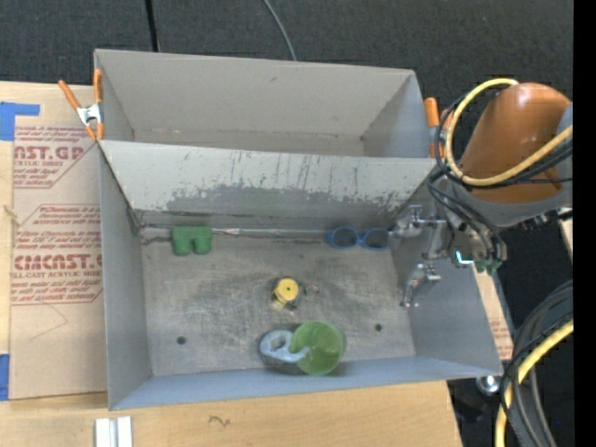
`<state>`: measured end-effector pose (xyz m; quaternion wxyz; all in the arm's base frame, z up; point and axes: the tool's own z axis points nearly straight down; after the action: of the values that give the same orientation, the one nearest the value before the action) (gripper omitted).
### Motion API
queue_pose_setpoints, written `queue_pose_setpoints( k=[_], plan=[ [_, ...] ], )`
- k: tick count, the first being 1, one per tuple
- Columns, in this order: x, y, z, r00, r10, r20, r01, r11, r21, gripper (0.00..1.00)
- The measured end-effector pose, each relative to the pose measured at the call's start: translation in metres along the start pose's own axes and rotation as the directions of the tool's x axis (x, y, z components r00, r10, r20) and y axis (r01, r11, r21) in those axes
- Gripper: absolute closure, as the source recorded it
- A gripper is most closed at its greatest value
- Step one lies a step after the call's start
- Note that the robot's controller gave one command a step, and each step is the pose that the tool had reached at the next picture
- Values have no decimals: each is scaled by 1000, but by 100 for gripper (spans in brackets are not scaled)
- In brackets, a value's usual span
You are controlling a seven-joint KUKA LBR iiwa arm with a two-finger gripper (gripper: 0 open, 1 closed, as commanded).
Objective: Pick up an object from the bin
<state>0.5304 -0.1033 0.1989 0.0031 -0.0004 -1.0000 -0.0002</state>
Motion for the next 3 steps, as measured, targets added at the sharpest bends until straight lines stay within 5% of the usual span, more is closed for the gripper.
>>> queue_pose_setpoints(
  k=[1, 2, 3],
  plan=[
    [13, 76, 17, 998, -68, 5, 68, 998, -3, 0],
    [37, 154, 121, 923, -384, 27, 384, 923, 13, 0],
    [36, 159, 123, 921, -387, 36, 387, 922, 7, 100]
  ],
)
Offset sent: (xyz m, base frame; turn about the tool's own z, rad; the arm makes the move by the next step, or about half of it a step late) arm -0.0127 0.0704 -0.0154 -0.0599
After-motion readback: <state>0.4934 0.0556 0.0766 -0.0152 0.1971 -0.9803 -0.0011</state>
